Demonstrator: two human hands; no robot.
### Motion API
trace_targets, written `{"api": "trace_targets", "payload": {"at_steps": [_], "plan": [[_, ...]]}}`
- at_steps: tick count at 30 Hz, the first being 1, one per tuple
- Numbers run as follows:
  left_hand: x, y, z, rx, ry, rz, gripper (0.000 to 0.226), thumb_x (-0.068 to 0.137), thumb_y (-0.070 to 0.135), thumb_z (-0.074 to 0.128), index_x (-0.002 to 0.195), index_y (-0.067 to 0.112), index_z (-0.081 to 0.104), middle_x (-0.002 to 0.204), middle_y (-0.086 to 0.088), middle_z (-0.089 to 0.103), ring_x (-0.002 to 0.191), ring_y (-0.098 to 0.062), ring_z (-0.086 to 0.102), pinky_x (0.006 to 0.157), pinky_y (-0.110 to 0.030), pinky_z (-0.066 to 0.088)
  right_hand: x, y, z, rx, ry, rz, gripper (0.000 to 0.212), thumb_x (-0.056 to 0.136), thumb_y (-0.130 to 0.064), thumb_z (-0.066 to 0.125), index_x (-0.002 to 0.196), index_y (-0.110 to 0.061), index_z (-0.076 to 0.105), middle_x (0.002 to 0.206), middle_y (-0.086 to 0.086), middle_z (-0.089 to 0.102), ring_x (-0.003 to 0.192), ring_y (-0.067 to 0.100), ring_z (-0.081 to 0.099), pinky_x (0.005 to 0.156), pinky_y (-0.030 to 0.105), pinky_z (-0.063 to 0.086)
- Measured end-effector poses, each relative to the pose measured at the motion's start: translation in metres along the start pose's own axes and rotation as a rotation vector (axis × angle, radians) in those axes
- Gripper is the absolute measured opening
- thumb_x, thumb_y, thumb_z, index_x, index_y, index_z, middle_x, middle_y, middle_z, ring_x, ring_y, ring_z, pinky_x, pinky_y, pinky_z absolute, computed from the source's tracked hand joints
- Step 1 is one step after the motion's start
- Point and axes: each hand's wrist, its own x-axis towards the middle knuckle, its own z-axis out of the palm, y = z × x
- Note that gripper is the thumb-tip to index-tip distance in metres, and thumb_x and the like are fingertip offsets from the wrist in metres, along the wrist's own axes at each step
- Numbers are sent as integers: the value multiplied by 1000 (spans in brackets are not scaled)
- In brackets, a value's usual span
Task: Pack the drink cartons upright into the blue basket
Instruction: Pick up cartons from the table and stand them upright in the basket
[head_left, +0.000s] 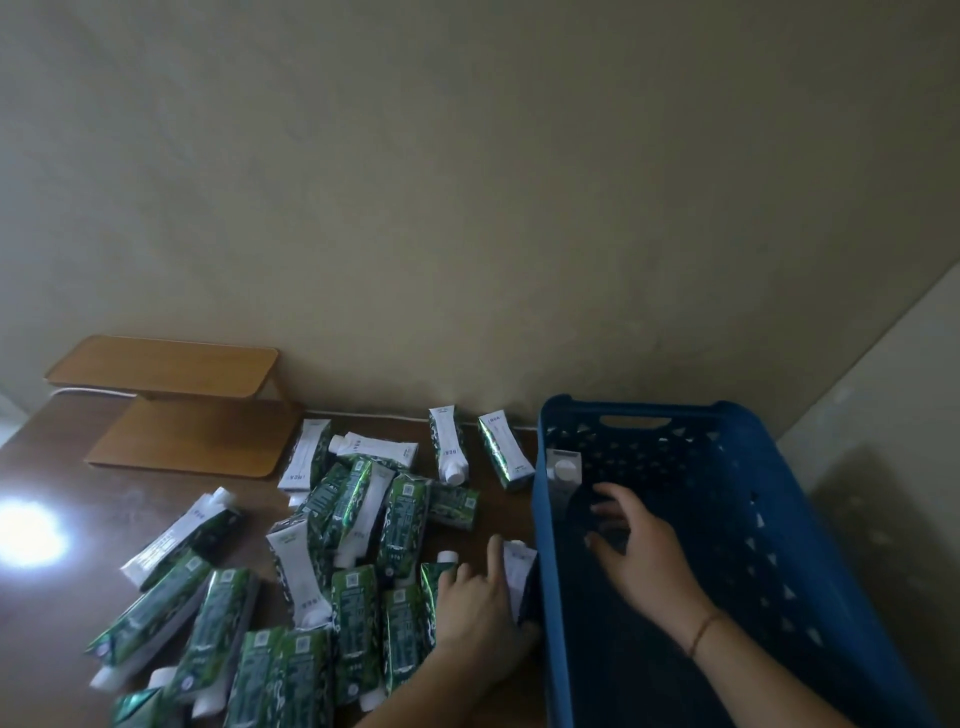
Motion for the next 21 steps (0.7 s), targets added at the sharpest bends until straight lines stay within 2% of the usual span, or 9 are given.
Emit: {"api": "trace_targets", "payload": {"at_steps": [2,5,7,9,11,12,14,17,21], "plan": [[-6,-8,-3,-182,67,-33,99,76,59,51,153,19,4,125,-9,64,112,-29,58,98,-39,41,-10,-8,-3,43,54,-48,46,85,-12,69,125,-28,53,107,-16,60,97,-6,57,83,15,48],[-23,-21,-19,-705,64,58,74,80,48,52,141,39,12,117,-6,66,87,-17,68,82,-40,57,-21,-24,-10,133,142,-140,41,84,-10,70,113,-34,57,106,-17,64,100,-5,59,83,26,55],[-38,-23,-41,-1002,63,225,55,83,47,51,130,48,21,117,1,64,88,-9,67,78,-34,58,-28,-38,-15,204,111,-223,38,83,-16,71,114,-35,58,104,-16,66,99,3,62,76,28,56],[-50,-19,-66,-1169,120,402,57,83,52,55,133,42,28,115,2,65,97,-16,65,77,-35,56,-32,-50,-18,263,-1,-315,44,82,-32,71,122,-36,54,111,-15,63,88,15,63,65,33,55],[-54,-14,-86,-1212,143,529,67,84,49,59,138,24,31,111,-11,66,93,-41,61,74,-54,52,-36,-62,-20,349,-147,-348,63,79,-45,71,135,-35,45,115,-6,62,81,25,62,64,40,54],[-55,-11,-94,-1204,121,570,67,84,42,59,139,16,30,108,-19,65,88,-48,59,70,-58,50,-37,-68,-21,433,-219,-346,70,78,-41,73,140,-32,40,116,-1,62,86,29,63,69,41,56],[-55,-6,-107,-1175,88,599,64,83,32,56,137,11,29,102,-25,64,77,-42,59,63,-53,48,-40,-77,-25,617,-290,-369,67,79,-23,73,138,-26,41,115,0,61,100,28,63,81,39,56],[-56,0,-113,-1171,108,566,59,85,39,63,132,22,34,101,-10,67,80,-20,64,66,-34,50,-40,-86,-35,708,-187,-426,50,72,-13,75,117,-18,55,109,3,61,96,24,63,76,39,57],[-50,6,-100,-1157,155,394,53,85,47,57,134,39,39,130,13,60,117,-15,61,99,-41,51,-38,-72,-55,682,204,-415,34,73,-6,80,100,-14,60,90,-6,67,76,12,66,58,25,56]]}}
